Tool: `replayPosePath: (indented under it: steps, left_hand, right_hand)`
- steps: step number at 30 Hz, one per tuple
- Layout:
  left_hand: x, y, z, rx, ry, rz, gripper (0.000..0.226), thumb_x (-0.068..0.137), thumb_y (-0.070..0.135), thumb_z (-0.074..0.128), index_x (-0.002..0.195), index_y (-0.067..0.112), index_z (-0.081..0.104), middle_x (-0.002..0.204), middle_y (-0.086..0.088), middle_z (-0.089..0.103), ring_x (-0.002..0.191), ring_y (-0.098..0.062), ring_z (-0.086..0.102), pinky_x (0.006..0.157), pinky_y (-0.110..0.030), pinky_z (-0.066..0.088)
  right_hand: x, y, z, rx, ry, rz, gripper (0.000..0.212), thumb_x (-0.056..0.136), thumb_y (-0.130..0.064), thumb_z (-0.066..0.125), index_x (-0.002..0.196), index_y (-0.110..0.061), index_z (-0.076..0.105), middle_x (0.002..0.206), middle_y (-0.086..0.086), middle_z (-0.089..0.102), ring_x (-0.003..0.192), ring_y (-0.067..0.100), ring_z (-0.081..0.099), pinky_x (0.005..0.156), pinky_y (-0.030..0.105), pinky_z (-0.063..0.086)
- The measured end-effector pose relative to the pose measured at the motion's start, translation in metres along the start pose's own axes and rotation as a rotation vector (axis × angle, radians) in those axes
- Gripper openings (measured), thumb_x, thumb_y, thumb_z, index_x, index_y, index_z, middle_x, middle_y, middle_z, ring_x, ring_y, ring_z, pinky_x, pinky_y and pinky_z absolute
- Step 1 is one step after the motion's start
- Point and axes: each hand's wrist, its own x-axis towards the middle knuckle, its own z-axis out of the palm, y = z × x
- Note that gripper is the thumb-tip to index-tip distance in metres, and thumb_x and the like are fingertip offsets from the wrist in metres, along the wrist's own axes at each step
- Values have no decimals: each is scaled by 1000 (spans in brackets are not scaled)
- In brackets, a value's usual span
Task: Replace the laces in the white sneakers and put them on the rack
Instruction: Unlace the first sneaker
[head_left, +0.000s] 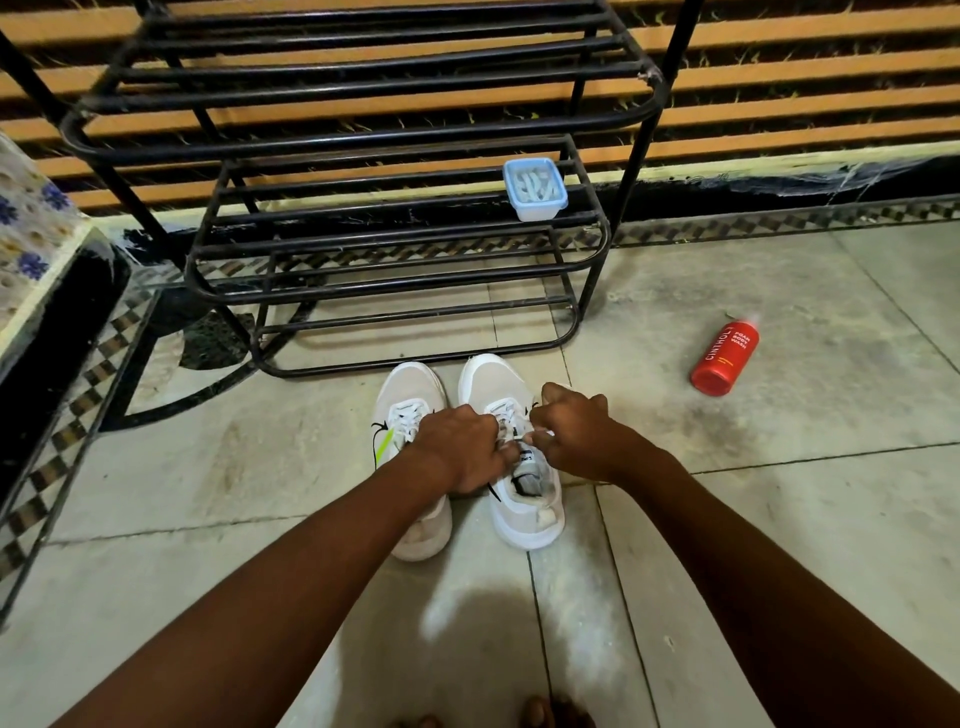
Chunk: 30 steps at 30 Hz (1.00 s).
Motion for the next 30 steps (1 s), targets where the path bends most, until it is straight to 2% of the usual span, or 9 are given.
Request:
replayPosePath:
  steps: [5,8,12,14,17,21,24,27,30]
  left_hand:
    - [-2,0,-3,5,-9,-6,58,102,62,38,126,15,62,129,-20,61,122,-37,58,96,-41,45]
    - [-1,2,-6,8,-32,2,57,102,61,39,128,15,60,132,-20,59,125,-38,56,98,-41,44]
    - [-4,2,-5,3,-34,-6,56,104,57,36,133,15,58,136,-21,57,127,-39,54,101,-42,42]
    - [-6,1,-5,1,-24,-4,54,105,54,37,132,14,60,136,-21,58,127,-39,55,100,-42,43]
    - [-8,5,-5,30,13,26,52,104,55,39,126,14,64,131,-21,62,122,-38,58,97,-40,45]
    - [-5,11,-6,35,33,25,52,100,57,46,125,15,64,130,-18,63,121,-37,60,94,-39,46]
    - [-2,11,-3,-39,69,-36,55,94,60,53,127,17,62,131,-16,60,124,-36,58,95,-40,45]
    - [0,13,2,-160,200,-85,42,89,53,60,112,19,66,118,-11,66,113,-35,63,87,-38,48]
    - [5,16,9,-243,298,-18,30,83,42,63,103,19,66,109,-4,63,105,-33,64,81,-38,55]
  right_hand:
    - [0,-4,9,363,103,-66,38,73,-20,59,47,-29,33,71,-9,39,64,10,44,60,36,40]
    - [1,-5,14,561,109,-122,45,70,-8,61,44,-32,33,64,-12,38,56,4,43,57,22,31]
    - [-6,-3,5,769,138,-114,48,67,5,58,43,-29,34,63,-13,38,55,1,36,55,25,28]
    - [-12,8,-8,834,237,-54,44,67,3,57,47,-25,29,62,-13,35,55,4,33,55,26,25]
    - [-19,32,-19,697,386,41,53,83,-1,69,51,-15,28,62,-10,32,53,7,32,56,26,25]
    - [-22,46,-5,504,453,205,36,89,-23,76,63,-7,57,72,5,50,62,16,52,64,24,37]
    - [-24,47,15,553,423,240,14,86,-24,79,84,-13,70,83,6,64,74,15,63,73,30,48]
    - [-29,39,33,585,451,201,33,79,-26,83,107,-17,69,91,2,65,82,10,63,80,27,51]
    - [-33,25,41,641,478,69,39,72,-24,75,109,-14,68,94,0,62,84,9,62,81,23,51]
